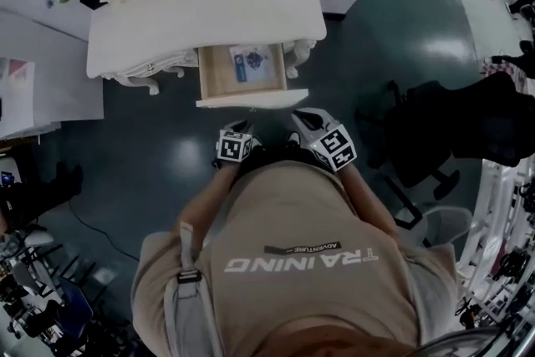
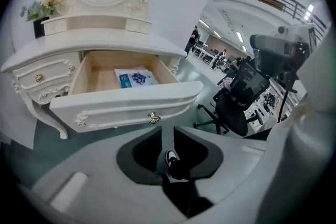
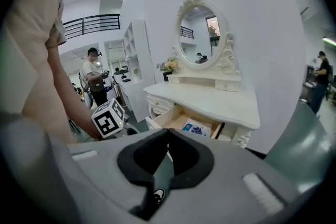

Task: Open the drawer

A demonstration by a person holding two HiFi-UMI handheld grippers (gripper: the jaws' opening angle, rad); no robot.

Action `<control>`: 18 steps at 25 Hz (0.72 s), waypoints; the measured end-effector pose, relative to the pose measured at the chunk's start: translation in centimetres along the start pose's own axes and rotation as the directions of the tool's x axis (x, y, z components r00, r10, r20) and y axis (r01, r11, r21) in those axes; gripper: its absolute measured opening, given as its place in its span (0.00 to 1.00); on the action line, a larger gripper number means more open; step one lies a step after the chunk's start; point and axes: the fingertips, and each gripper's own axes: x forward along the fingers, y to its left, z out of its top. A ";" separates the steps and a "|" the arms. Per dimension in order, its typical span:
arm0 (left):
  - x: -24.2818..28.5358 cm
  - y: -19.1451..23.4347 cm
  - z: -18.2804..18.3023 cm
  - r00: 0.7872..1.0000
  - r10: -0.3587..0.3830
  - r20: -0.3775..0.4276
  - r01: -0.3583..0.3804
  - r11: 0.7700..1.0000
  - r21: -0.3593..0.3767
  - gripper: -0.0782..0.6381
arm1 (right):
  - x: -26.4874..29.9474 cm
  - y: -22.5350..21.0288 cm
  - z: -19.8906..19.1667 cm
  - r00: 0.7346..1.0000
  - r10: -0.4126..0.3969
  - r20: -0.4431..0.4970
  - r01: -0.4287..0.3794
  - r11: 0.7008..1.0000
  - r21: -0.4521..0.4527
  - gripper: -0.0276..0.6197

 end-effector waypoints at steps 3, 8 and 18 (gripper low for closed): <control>-2.7 -2.1 1.8 0.992 0.012 0.123 -0.012 1.000 -0.001 0.17 | -1.4 0.2 1.1 0.999 0.002 0.032 -0.002 1.000 -0.013 0.05; -7.5 -5.7 7.8 0.948 0.016 0.318 -0.030 0.999 0.042 0.12 | -3.6 -0.7 1.7 0.998 0.019 0.060 -0.016 0.999 -0.044 0.05; -18.2 -7.7 21.6 0.762 0.096 0.641 -0.226 0.966 0.124 0.12 | -5.8 -5.2 12.0 0.951 -0.052 0.306 0.078 0.994 -0.075 0.05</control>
